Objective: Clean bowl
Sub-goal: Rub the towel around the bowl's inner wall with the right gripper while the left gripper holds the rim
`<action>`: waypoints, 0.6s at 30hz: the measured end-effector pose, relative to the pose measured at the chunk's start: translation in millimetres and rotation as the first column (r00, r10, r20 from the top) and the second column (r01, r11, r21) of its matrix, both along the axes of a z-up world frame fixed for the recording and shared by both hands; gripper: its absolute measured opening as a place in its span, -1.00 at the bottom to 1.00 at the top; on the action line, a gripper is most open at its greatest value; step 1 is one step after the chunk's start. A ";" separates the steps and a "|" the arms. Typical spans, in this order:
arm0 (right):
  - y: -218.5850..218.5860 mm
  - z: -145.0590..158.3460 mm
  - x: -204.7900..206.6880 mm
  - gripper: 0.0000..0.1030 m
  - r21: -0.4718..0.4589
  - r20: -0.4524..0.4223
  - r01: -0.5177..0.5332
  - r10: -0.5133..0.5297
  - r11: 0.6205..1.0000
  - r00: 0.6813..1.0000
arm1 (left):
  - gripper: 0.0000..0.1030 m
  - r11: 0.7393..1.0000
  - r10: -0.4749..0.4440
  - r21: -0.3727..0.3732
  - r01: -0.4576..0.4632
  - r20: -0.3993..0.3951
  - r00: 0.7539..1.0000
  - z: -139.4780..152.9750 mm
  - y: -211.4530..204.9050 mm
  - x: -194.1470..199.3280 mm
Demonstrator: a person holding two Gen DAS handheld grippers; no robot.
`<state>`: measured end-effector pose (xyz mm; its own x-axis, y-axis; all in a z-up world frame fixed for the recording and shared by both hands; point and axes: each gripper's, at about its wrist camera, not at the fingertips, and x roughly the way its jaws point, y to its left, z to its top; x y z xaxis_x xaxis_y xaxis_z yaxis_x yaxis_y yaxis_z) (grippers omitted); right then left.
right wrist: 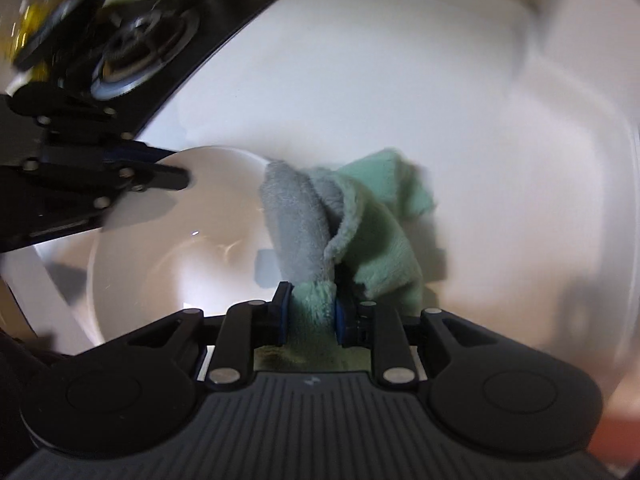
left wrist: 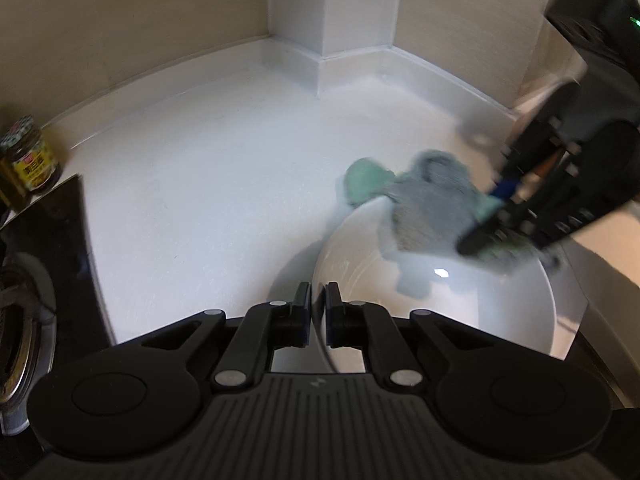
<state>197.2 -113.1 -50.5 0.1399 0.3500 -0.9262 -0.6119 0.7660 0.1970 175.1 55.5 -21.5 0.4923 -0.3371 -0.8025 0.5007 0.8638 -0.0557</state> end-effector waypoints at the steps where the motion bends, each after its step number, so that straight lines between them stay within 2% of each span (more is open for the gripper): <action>1: -3.4 -1.3 -5.3 -0.64 0.017 -0.014 0.014 -0.014 1.000 1.000 | -0.81 1.000 -0.009 -0.004 0.009 -0.005 1.000 0.6 0.5 1.3; 6: -7.6 -4.3 -22.9 -0.60 0.043 -0.033 0.039 -0.037 0.998 0.999 | -0.78 0.994 -0.106 0.037 0.106 0.001 0.994 4.0 -6.9 5.6; 9: -0.2 -4.5 -19.5 -0.60 -0.016 -0.029 -0.032 0.032 0.999 0.999 | -0.87 0.977 -0.201 0.073 0.200 0.012 0.980 5.5 -10.6 5.6; 12: 12.6 -2.2 -8.0 -0.60 -0.126 0.018 -0.125 0.128 0.984 0.992 | -0.90 0.957 -0.274 0.100 0.271 0.023 0.961 6.2 -13.9 5.0; 15: 37.3 -5.0 3.9 -0.60 -0.230 0.080 -0.204 0.228 0.952 0.970 | -0.89 0.947 -0.309 0.104 0.305 0.021 0.951 6.5 -16.4 9.3; 18: 50.2 -3.3 11.8 -0.60 -0.247 0.132 -0.250 0.288 0.936 0.948 | -0.89 0.948 -0.307 0.097 0.304 0.012 0.952 7.1 -17.3 12.0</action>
